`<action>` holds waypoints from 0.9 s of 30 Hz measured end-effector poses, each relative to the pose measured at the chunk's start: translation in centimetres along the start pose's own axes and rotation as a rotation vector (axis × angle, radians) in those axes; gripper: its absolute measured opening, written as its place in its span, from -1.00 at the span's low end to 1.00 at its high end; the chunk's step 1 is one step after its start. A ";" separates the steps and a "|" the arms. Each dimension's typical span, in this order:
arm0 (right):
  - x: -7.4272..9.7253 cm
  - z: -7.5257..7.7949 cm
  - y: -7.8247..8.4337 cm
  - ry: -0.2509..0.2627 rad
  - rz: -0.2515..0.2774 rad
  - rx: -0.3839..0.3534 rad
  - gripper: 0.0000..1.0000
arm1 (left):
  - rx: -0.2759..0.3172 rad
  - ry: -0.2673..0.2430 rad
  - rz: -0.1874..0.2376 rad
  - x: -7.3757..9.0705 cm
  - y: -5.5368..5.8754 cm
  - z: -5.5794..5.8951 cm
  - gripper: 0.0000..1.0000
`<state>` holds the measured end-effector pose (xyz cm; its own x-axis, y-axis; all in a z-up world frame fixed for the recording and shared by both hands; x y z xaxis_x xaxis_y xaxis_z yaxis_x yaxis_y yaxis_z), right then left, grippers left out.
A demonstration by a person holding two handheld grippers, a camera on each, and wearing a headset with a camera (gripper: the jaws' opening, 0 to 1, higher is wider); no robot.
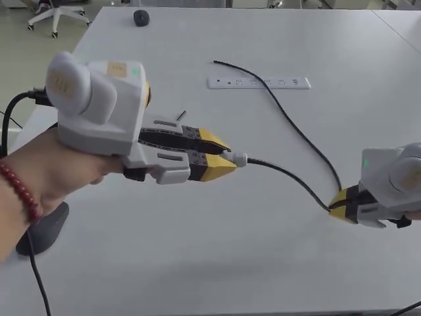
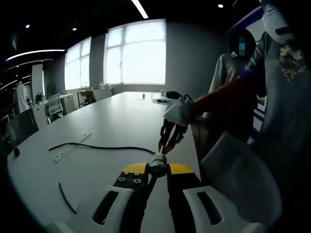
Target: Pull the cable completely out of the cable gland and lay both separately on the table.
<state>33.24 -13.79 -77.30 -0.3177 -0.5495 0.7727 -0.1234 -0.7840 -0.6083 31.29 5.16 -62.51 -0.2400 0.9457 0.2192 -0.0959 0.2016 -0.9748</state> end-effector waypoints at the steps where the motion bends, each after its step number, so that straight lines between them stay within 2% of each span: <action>1: 0.0 -0.1 -0.1 -0.007 0.007 -0.024 -1.00 | 0.001 -0.001 0.000 0.0 0.0 0.0 -0.69; 3: 0.1 0.1 -0.6 0.009 0.041 -0.017 -0.98 | 0.002 0.001 -0.005 -0.2 0.1 0.0 -0.69; 4: 0.2 -0.1 -0.9 -0.008 0.051 -0.052 -0.96 | -0.001 -0.001 -0.009 -0.3 0.2 0.0 -0.69; 5: 0.2 -0.1 -1.2 -0.005 0.066 -0.051 -0.94 | -0.001 -0.001 -0.012 -0.3 0.3 0.0 -0.69; 6: 0.3 -0.1 -1.6 0.007 0.081 -0.039 -0.88 | 0.002 -0.001 -0.011 -0.3 0.3 0.0 -0.69; 8: 0.4 -0.7 -2.6 -0.012 0.116 -0.063 -0.70 | 0.007 0.000 -0.009 -0.4 0.4 0.0 -0.69; 9: 0.4 -0.7 -3.6 -0.002 0.150 -0.050 -0.64 | 0.006 0.001 -0.012 -0.5 0.5 0.0 -0.69; 11: 0.7 -1.2 -4.7 -0.008 0.170 -0.044 -0.54 | 0.010 0.001 -0.014 -0.6 0.6 0.0 -0.69; 18: 1.7 -2.1 -9.6 -0.003 0.284 0.029 -0.63 | 0.012 -0.004 -0.013 -0.7 0.6 0.0 -0.69; 24: 2.8 -2.7 -12.6 -0.011 0.336 0.066 -0.61 | 0.015 -0.013 -0.016 -0.5 0.9 -0.1 -0.68; 25: 3.1 -2.7 -13.5 0.000 0.358 0.092 -0.62 | 0.018 -0.015 -0.016 -0.5 1.0 -0.1 -0.68; 27: 3.5 -3.1 -14.7 -0.011 0.380 0.098 -0.61 | 0.021 -0.019 -0.018 -0.4 1.1 -0.2 -0.68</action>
<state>31.04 -3.31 -66.16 -0.3130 -0.8086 0.4982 0.0919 -0.5479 -0.8315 31.48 5.02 -63.70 -0.2562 0.9371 0.2373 -0.1206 0.2126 -0.9697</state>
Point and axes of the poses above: the centre of the closed fingertips' face, and the gripper's own axes: x roughly backward along the fingers, z roughly to its right, y roughly out of its underside, the point moved 2 cm from there along x, roughly backward along the fingers, and after that the axes turned 8 degrees about z, right-handed, at the moved point
